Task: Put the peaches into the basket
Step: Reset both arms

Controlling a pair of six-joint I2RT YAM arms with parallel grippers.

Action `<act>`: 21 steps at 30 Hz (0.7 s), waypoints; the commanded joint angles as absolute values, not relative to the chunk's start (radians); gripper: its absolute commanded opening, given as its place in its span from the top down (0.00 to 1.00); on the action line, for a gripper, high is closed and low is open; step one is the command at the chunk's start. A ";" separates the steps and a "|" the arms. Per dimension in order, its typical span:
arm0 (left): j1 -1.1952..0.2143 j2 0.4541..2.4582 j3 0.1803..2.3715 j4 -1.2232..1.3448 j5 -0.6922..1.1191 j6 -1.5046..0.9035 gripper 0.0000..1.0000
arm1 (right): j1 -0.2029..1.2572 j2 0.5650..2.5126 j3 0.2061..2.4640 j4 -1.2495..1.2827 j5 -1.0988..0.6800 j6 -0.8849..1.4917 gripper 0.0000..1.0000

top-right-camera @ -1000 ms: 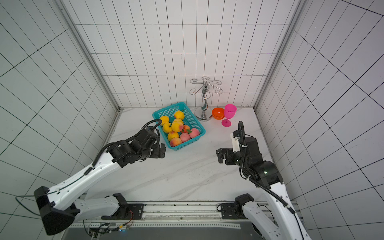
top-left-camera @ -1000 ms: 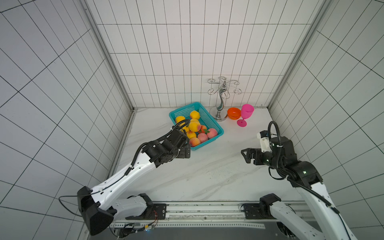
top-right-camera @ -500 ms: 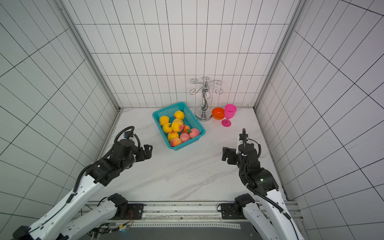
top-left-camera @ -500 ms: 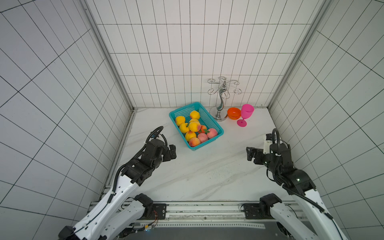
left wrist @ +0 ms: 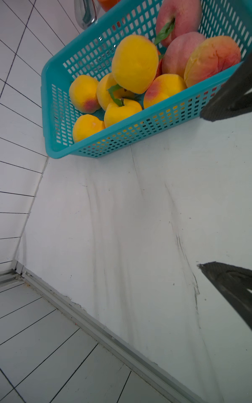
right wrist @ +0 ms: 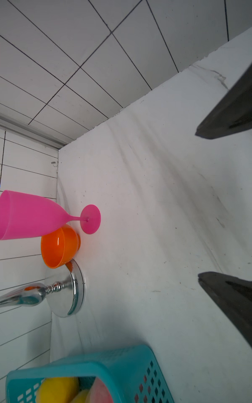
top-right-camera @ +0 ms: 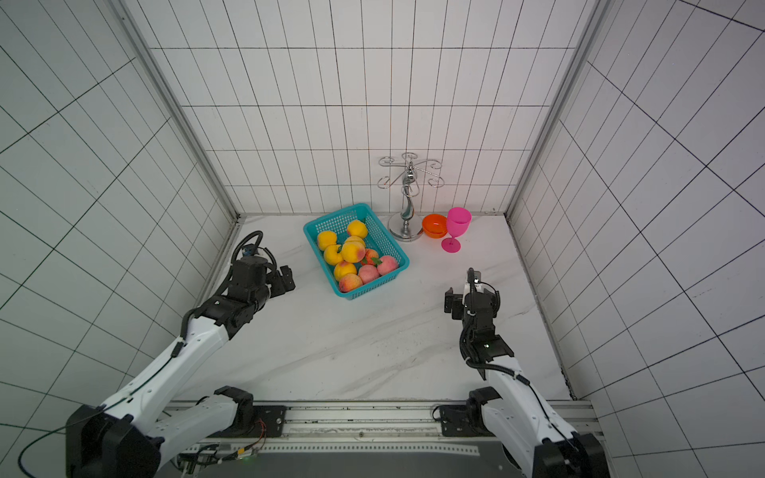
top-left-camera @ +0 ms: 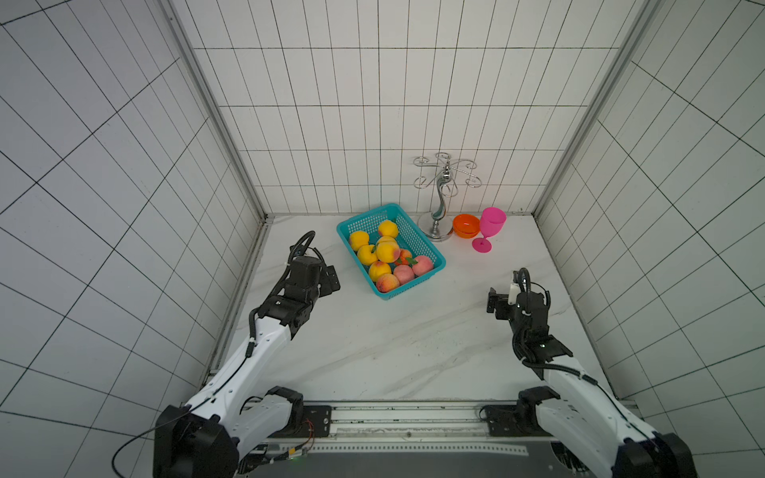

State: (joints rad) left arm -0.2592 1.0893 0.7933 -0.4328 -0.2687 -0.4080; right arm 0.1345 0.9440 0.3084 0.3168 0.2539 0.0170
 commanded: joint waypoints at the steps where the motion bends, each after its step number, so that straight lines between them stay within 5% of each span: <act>1: -0.230 1.107 0.745 -0.262 -0.291 -0.279 0.01 | 0.056 1.078 0.281 0.661 0.145 0.012 0.01; 13: -0.028 1.268 0.464 0.433 -0.191 -0.152 0.01 | -0.009 1.505 0.327 0.978 0.007 0.004 0.02; 21: 0.002 1.519 0.388 0.846 -0.083 -0.064 0.01 | -0.010 1.542 0.423 0.833 0.058 0.024 0.01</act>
